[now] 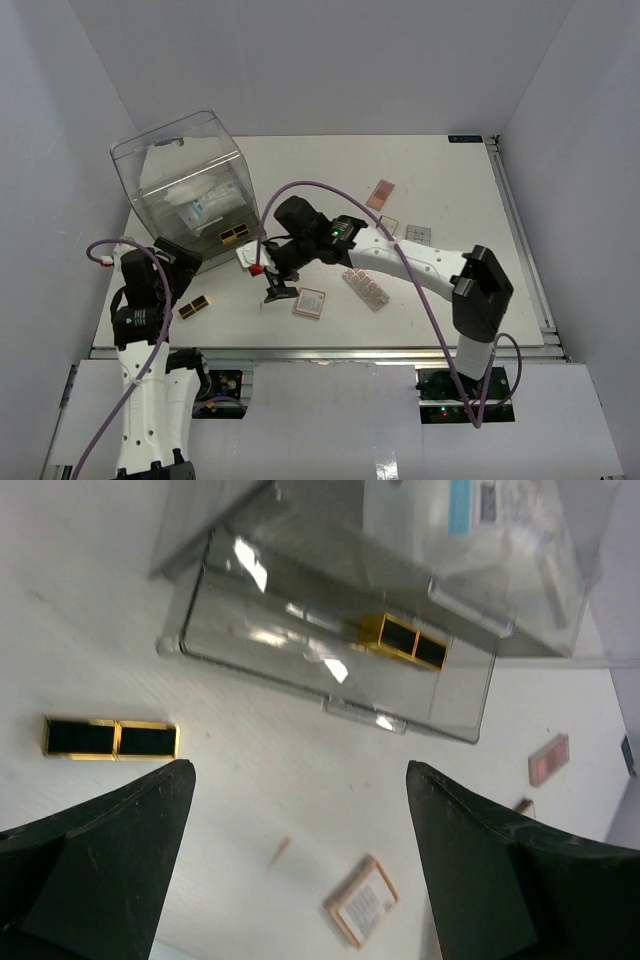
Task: Organize the makeup
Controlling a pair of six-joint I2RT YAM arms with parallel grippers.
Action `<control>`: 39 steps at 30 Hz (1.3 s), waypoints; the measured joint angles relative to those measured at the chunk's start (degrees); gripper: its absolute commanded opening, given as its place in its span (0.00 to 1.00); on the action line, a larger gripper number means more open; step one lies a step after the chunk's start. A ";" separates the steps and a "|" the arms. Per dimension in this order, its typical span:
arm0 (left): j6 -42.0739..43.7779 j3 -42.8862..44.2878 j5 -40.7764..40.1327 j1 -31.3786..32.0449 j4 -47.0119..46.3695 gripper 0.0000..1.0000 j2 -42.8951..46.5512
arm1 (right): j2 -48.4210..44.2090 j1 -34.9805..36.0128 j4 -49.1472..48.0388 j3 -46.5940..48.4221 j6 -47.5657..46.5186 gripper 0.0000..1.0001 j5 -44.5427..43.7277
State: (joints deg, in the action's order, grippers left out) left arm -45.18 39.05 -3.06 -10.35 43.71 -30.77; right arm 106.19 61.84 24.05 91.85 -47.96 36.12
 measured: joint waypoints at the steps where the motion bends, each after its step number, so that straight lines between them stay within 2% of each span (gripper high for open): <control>1: -1.03 0.01 1.71 0.01 1.02 0.98 -1.00 | -2.53 -0.67 -0.63 -3.33 1.18 0.84 1.44; 7: -9.79 0.07 7.88 0.02 9.84 0.96 -3.15 | -17.42 -4.08 -4.64 -18.22 5.85 0.86 4.88; 10: -15.55 0.10 8.10 0.02 14.30 0.88 -0.93 | -23.95 -7.13 -11.17 -25.31 9.39 0.88 8.47; 12: -19.61 0.15 7.33 0.02 17.54 0.78 2.20 | -29.09 -11.80 -16.45 -32.47 12.38 0.89 11.99; 15: -24.64 0.20 5.94 0.02 21.57 0.71 6.39 | -34.60 -20.11 -21.54 -39.47 17.33 0.89 15.90; 19: -27.72 -1.39 6.09 0.02 22.26 0.70 5.08 | -38.64 -26.13 -29.31 -42.50 23.42 0.90 19.94; 26: -29.59 -3.65 4.40 0.02 22.44 0.73 -3.68 | -44.50 -30.70 -41.02 -48.23 31.36 0.91 24.81; 31: -30.53 -4.11 1.86 0.02 21.50 0.76 -5.97 | -44.66 -30.99 -43.91 -48.65 33.40 0.91 25.78; 39: -31.98 -8.06 0.19 0.02 17.39 0.79 -14.35 | -44.60 -31.11 -45.20 -49.62 34.03 0.91 25.80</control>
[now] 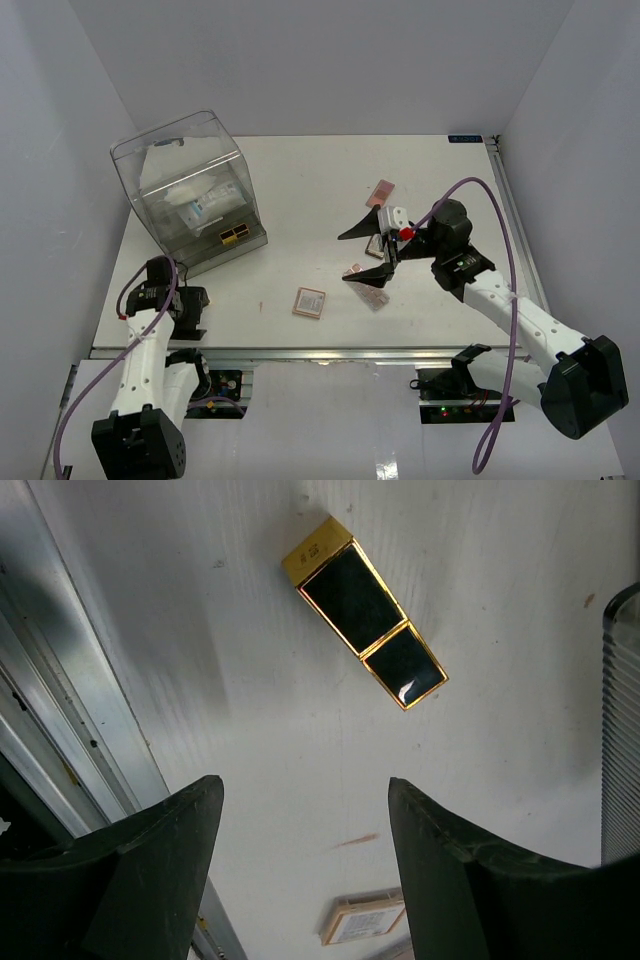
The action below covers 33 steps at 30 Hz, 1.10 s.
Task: Organize the makeup
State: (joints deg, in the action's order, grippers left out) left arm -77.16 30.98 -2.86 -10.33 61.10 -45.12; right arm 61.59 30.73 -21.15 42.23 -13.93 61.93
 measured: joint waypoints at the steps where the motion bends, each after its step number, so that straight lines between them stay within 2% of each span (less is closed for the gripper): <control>1: -0.19 -0.10 -0.19 0.00 -0.71 0.79 -0.99 | 0.03 -0.03 -0.01 -0.03 0.01 0.91 -0.01; 13: -3.48 1.04 -2.23 -0.02 -6.27 0.85 -8.44 | 0.66 -0.84 -0.06 -0.03 -0.02 0.91 0.01; 33: -6.44 2.35 -4.32 -1.98 -9.86 0.84 -14.33 | 0.96 -2.50 -0.98 -0.91 0.46 0.91 0.15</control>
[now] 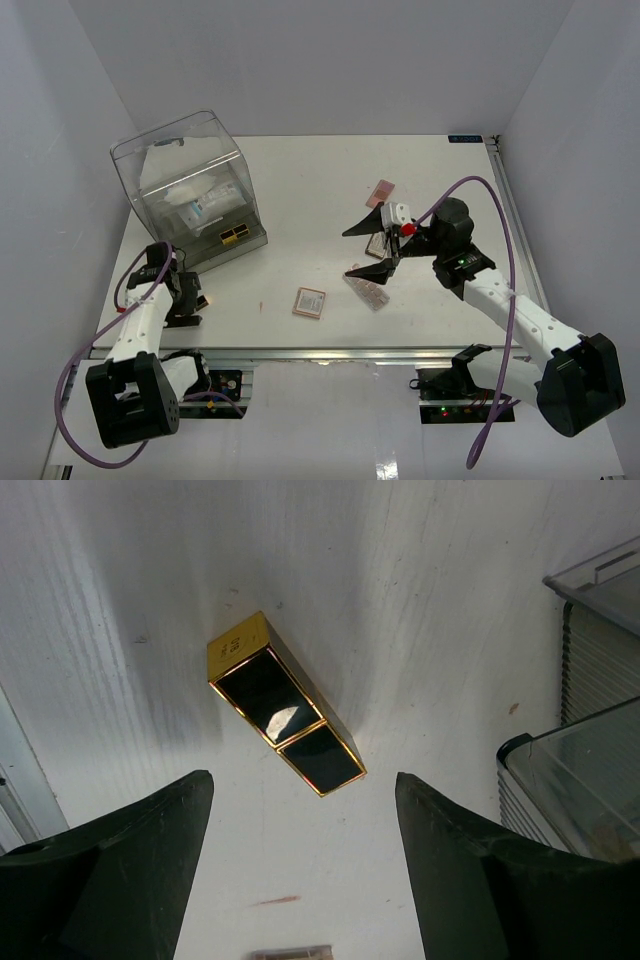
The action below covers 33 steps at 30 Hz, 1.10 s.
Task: Organize the makeup
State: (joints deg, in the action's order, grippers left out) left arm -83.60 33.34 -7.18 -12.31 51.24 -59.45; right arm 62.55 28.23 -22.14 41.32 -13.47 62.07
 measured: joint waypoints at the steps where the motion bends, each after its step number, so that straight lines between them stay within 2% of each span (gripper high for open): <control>1: -0.31 -0.02 0.00 -0.04 -0.39 0.82 -0.44 | -0.05 -0.17 -0.28 0.00 0.12 0.91 0.03; 8: -0.93 -1.30 0.02 -0.99 -2.35 0.79 -2.41 | -0.27 -1.16 -1.95 -0.45 1.09 0.91 0.02; 17: -1.07 -3.32 0.52 -2.73 -4.26 0.68 -2.81 | -0.35 -1.81 -2.24 -0.94 1.51 0.91 0.02; 18: -1.06 -3.39 0.70 -2.86 -4.44 0.66 -2.81 | -0.36 -1.90 -2.35 -0.95 1.53 0.91 0.01; 27: -1.26 -5.36 2.34 -3.29 -6.54 0.23 -0.54 | -0.38 -2.38 -2.64 -1.01 2.18 0.91 0.01; 33: -1.10 -6.21 3.55 -3.29 -5.94 0.17 2.47 | -0.77 -2.88 -3.29 -1.06 2.51 0.91 0.01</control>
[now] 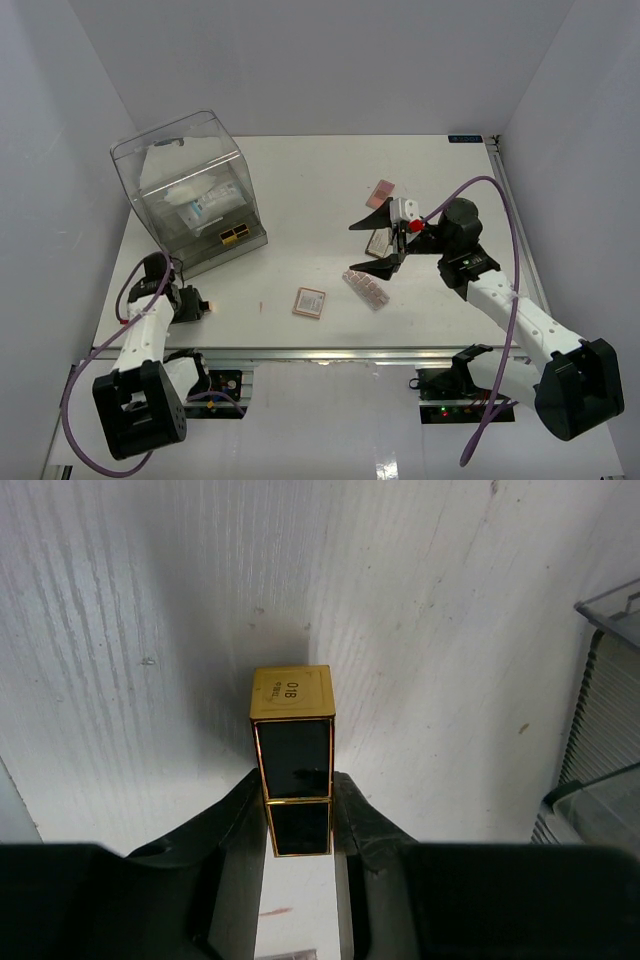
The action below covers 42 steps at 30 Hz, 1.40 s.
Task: Organize the makeup
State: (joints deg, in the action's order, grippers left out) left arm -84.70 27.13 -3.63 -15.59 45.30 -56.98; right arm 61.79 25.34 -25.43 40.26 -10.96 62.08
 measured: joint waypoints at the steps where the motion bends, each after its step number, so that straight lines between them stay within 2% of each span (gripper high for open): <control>1: 0.02 -0.04 0.17 0.00 0.29 0.16 0.73 | -0.18 -0.18 -0.09 -0.01 0.04 0.91 0.00; 6: -0.02 0.01 0.61 -0.02 2.47 0.15 5.54 | -0.70 -0.60 -0.33 -0.07 0.06 0.91 0.04; 14: -1.15 4.15 0.16 -0.02 12.37 0.13 24.51 | -0.73 -0.92 -0.58 -0.73 0.11 0.91 0.09; 17: -1.29 4.97 1.88 -0.02 12.99 0.12 26.36 | -0.73 -0.92 -0.66 -0.73 0.13 0.91 0.09; 21: -1.07 6.09 6.23 -0.02 13.05 0.12 24.01 | -0.73 -1.01 -0.70 -0.74 0.19 0.91 0.09; 31: -0.02 22.37 10.69 0.09 8.19 0.13 9.42 | -0.69 -1.35 -0.72 -0.76 0.07 0.91 0.04; 42: -1.72 23.42 11.78 1.60 2.35 0.16 -0.72 | -0.47 -1.54 -0.72 -0.76 -0.05 0.91 0.07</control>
State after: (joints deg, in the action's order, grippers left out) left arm -86.42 50.55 8.15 -13.99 47.66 -57.71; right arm 61.32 23.80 -26.14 39.51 -11.01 62.15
